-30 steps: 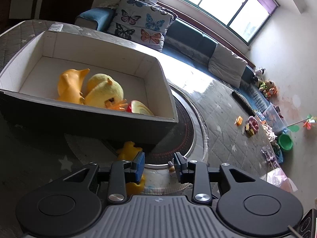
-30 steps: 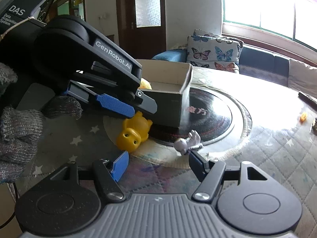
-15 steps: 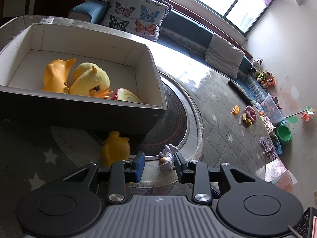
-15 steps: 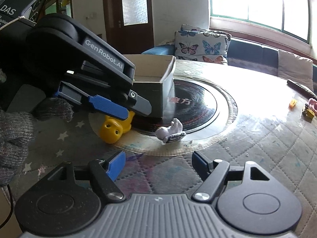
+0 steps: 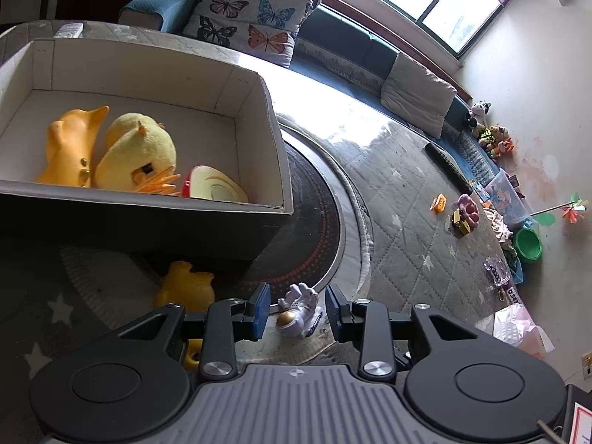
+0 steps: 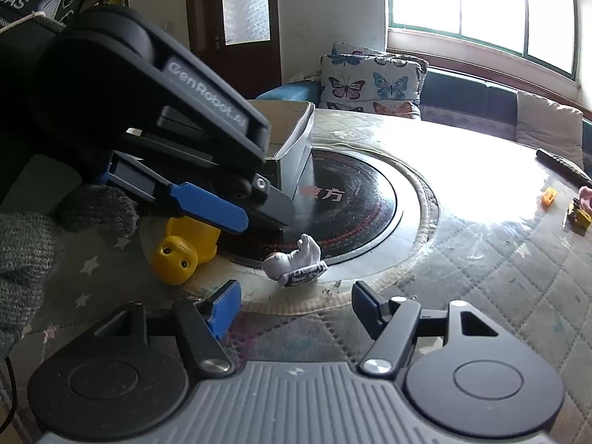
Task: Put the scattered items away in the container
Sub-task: 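Close both grippers on the small white astronaut figure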
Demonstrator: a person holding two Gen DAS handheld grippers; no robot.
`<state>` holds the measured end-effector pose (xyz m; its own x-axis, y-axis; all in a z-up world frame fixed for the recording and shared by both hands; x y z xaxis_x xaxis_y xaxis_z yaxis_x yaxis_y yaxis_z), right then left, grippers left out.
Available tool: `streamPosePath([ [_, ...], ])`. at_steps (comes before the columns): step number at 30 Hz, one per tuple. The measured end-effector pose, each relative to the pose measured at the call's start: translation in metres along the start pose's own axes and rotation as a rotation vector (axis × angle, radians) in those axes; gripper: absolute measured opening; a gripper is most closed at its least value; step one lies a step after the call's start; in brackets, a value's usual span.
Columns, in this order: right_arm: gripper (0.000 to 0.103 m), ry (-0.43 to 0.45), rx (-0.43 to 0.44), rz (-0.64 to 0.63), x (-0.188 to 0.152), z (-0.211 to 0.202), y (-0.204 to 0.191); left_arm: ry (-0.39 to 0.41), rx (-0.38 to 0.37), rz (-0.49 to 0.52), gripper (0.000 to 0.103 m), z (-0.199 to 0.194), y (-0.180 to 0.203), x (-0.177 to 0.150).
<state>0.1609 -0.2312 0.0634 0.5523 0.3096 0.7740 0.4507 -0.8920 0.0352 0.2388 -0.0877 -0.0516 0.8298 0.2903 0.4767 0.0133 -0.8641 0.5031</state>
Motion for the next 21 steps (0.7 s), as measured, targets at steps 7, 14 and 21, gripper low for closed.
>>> streamPosePath([
  [7, 0.063, -0.008, 0.013, -0.005, 0.002, 0.013, 0.001, -0.013, -0.017, -0.013, 0.036, 0.011, 0.006, 0.005],
  [14, 0.061, -0.009, 0.022, -0.010, 0.004, 0.018, 0.001, -0.036, 0.005, -0.015, 0.036, 0.023, 0.006, 0.005],
  [21, 0.054, -0.004, 0.029, -0.033, 0.007, 0.022, -0.002, -0.052, 0.031, -0.033, 0.036, 0.033, 0.000, 0.006],
])
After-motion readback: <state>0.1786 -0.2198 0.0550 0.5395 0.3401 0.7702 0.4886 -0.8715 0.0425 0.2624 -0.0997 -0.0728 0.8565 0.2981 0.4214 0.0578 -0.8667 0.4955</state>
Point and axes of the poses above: each gripper's, at about its wrist camera, not at the fingertips, and z roughly the way its jaws point, y to its right, x to its top, the point moved 10 cm from there along z, roughly the way its jaws point, and after that the axes turned 6 degrees about -z, right-handed, at the moved point
